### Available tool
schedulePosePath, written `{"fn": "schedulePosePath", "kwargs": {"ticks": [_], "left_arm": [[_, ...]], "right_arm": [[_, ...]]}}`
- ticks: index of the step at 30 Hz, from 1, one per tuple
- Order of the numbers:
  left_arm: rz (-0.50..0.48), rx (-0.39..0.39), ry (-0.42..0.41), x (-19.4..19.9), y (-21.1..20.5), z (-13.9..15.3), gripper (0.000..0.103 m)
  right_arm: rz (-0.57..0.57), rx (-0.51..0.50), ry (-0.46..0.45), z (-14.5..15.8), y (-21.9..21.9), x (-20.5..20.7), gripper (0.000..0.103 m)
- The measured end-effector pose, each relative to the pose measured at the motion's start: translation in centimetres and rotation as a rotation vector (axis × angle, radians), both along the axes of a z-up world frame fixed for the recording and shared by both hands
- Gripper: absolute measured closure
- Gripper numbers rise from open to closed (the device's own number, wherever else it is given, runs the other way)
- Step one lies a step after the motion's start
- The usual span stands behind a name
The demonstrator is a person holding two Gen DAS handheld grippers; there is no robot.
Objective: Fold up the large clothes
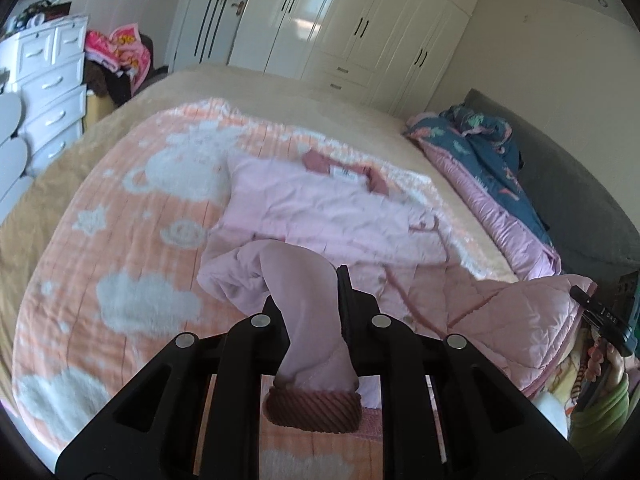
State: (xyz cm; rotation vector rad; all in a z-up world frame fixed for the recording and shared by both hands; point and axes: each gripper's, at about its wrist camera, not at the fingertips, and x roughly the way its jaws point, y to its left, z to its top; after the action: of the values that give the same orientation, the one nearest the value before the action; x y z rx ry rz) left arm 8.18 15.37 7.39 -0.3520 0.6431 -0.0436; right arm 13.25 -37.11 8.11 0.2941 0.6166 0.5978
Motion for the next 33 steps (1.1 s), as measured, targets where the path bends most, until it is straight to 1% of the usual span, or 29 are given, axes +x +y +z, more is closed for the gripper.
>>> {"fn": "schedulePosePath", "kwargs": {"ticks": [6, 10, 20, 29, 33], "left_arm": [[0.001, -0.011, -0.044, 1.1, 0.3, 2.4, 0.094], [0.003, -0.052, -0.056, 2.0, 0.9, 3.2, 0.094], [0.046, -0.086, -0.097, 4.6, 2.5, 5.5, 0.094], [0.082, -0.081, -0.119, 7.6, 3.8, 7.3, 0.094], [0.103, -0.078, -0.12, 9.2, 4.4, 7.5, 0.094]], "right_arm": [[-0.015, 0.011, -0.038, 2.1, 0.0, 1.6, 0.091], [-0.017, 0.026, -0.06, 3.1, 0.0, 2.5, 0.092], [-0.047, 0.049, -0.107, 5.9, 0.5, 5.8, 0.092], [-0.073, 0.068, -0.136, 8.1, 1.6, 9.2, 0.092], [-0.097, 0.064, -0.137, 8.6, 1.9, 11.3, 0.092]]}}
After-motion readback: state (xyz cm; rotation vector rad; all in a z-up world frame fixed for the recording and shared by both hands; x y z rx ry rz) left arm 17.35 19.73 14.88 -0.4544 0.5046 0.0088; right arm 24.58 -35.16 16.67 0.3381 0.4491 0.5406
